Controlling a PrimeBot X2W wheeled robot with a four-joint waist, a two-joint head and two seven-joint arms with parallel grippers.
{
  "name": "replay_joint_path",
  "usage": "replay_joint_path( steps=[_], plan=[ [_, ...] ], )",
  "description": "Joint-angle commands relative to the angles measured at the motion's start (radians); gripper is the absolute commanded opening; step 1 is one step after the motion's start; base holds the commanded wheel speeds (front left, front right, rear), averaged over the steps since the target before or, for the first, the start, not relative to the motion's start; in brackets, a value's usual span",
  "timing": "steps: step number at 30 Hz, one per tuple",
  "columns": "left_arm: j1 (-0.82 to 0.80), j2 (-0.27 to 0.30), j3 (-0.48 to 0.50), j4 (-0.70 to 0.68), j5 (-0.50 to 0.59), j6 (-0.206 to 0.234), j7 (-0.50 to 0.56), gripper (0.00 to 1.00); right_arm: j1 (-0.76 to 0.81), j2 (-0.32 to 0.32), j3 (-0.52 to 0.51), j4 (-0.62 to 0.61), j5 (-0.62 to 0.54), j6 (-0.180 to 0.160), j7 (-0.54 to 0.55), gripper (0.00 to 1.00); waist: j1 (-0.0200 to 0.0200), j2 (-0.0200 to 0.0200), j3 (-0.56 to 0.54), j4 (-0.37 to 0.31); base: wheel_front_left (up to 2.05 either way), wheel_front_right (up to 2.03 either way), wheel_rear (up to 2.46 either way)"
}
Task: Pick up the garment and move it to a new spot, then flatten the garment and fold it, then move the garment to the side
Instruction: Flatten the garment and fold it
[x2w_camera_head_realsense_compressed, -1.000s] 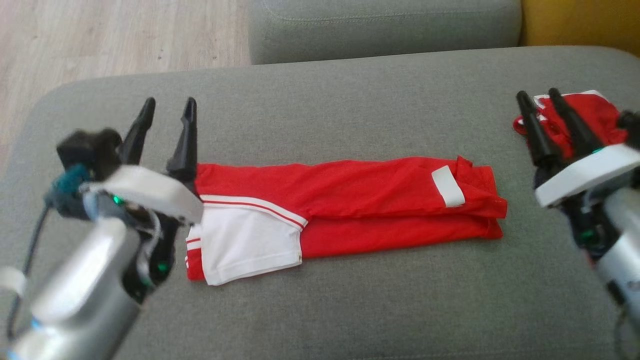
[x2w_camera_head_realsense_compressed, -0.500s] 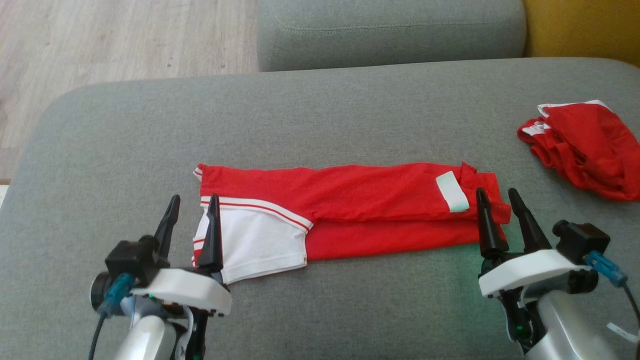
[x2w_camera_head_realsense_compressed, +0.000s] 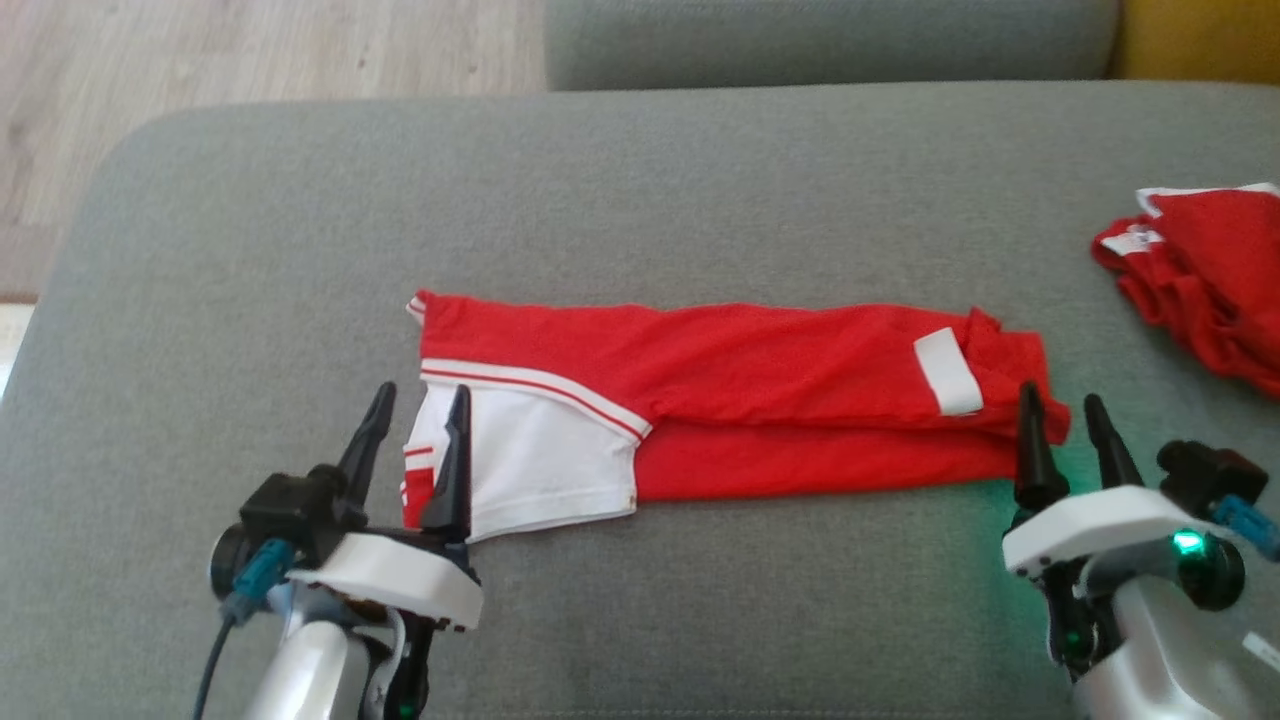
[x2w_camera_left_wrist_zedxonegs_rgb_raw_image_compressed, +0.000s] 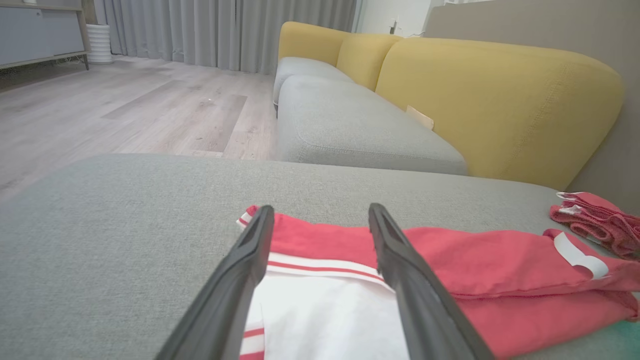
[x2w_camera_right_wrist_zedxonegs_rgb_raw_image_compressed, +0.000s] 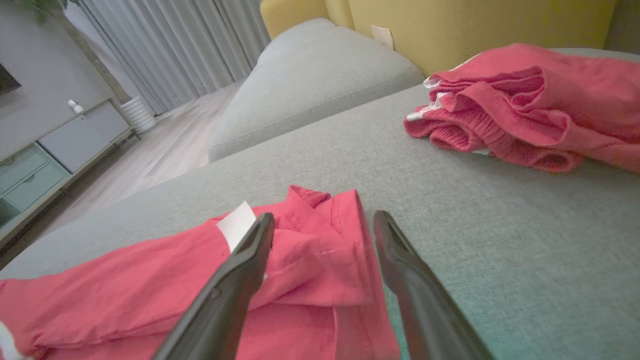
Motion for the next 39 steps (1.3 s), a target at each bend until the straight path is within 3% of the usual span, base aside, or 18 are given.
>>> replay_joint_path(
  steps=[1, 13, 28, 29, 31, 32, 39],
  plan=[
    [-0.051, -0.003, 0.045, -0.021, 0.013, -0.009, -0.012, 1.00, -0.056, 0.009, 0.004, 0.000, -0.013, -0.001, 0.002, 1.00, 0.0000, 0.0000, 0.015, 0.014, 0.00, 0.00, 0.00],
    [-0.061, -0.029, 0.086, 0.007, 0.043, -0.047, -0.012, 1.00, -0.120, 0.033, -0.071, 0.241, -0.035, -0.001, 0.026, 1.00, 0.0000, 0.0000, 0.029, 0.027, 0.00, 0.00, 0.00],
    [-0.078, -0.038, 0.103, 0.011, 0.052, -0.060, -0.012, 1.00, -0.176, 0.035, 0.085, 0.347, 0.091, -0.001, 0.006, 0.98, 0.0000, 0.0000, 0.051, 0.005, 0.00, 0.00, 0.00],
    [-0.079, -0.038, 0.105, 0.011, 0.052, -0.060, -0.012, 1.00, -0.178, 0.035, 0.091, 0.352, 0.097, -0.001, 0.005, 0.84, 0.0000, 0.0000, 0.053, 0.005, 0.00, 0.00, 0.00],
    [-0.082, -0.038, 0.108, 0.011, 0.051, -0.060, -0.012, 1.00, -0.182, 0.035, 0.100, 0.362, 0.106, -0.001, 0.003, 0.05, 0.0000, 0.0000, 0.056, 0.006, 0.00, 0.00, 0.00],
    [-0.084, -0.038, 0.110, 0.012, 0.050, -0.060, -0.012, 1.00, -0.184, 0.035, 0.105, 0.368, 0.107, -0.001, 0.002, 0.00, 0.0000, 0.0000, 0.057, 0.006, 0.00, 0.00, 0.00],
    [-0.083, -0.038, 0.113, 0.014, 0.040, -0.056, -0.012, 1.00, -0.209, -0.011, 0.069, 0.405, 0.102, -0.001, -0.025, 0.00, 0.0000, 0.0000, 0.046, 0.007, 0.00, 0.00, 0.00]
  ],
)
